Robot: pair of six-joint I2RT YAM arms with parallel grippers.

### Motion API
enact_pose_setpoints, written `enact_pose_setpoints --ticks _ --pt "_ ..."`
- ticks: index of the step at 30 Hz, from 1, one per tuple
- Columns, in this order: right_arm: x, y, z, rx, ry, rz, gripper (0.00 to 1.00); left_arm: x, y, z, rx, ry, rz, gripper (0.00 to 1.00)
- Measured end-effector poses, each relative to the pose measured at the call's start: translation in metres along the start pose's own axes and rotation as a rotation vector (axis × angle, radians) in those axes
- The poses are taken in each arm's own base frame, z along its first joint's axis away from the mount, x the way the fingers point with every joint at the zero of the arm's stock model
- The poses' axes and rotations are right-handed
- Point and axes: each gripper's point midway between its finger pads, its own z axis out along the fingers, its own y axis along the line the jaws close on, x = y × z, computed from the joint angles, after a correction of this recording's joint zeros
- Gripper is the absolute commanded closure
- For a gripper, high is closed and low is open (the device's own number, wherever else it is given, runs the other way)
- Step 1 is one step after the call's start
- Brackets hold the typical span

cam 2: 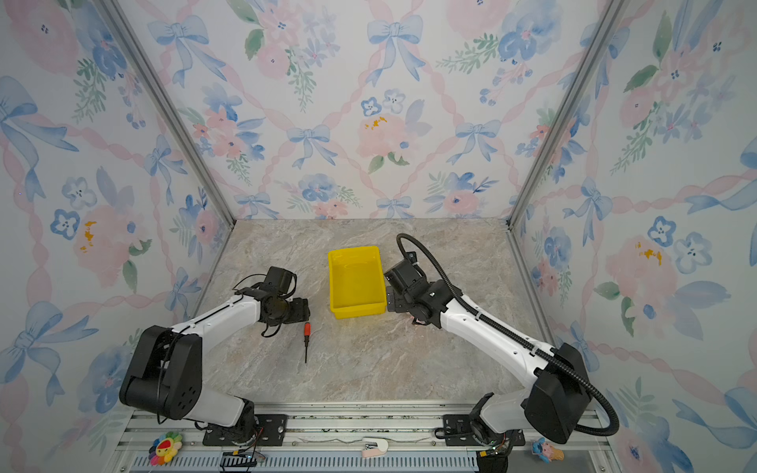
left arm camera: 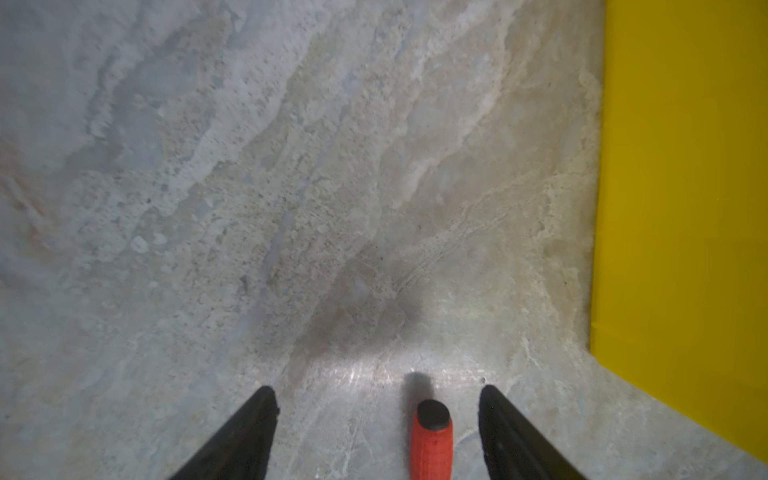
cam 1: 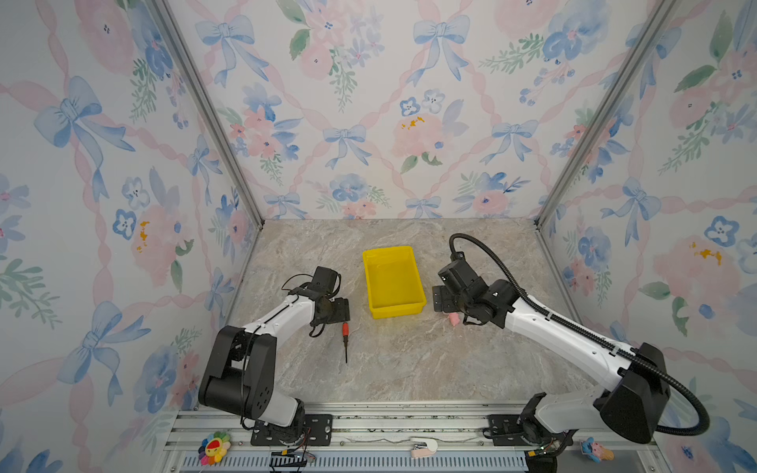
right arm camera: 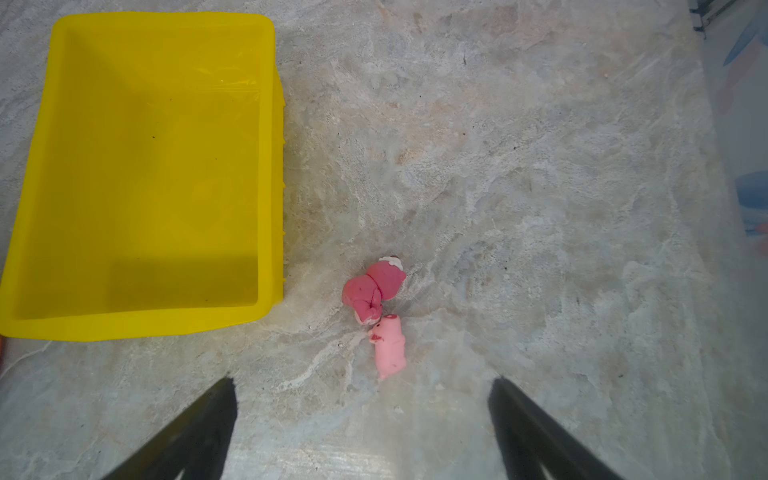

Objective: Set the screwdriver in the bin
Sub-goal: 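Close the left gripper on the screwdriver's red handle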

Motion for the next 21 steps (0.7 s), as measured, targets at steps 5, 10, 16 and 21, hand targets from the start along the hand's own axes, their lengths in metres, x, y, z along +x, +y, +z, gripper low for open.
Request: enact_pose_setpoints --ticks 5,10,16,21 --pt "-0.001 -0.002 -0.011 -0.029 -0.020 0.006 0.03 0.023 -0.008 0.006 -0.012 0.041 0.018 0.31" --pt "-0.004 -0.005 -0.019 -0.039 -0.040 0.006 0.03 0.035 -0.012 0.007 -0.027 0.056 0.023 0.38" --pt "-0.001 -0.008 -0.019 -0.033 -0.035 -0.010 0.03 0.036 -0.011 0.011 -0.053 0.059 0.025 0.51" --pt "0.001 -0.012 -0.016 -0.027 -0.027 -0.010 0.03 0.035 -0.009 0.012 -0.071 0.054 0.021 0.58"
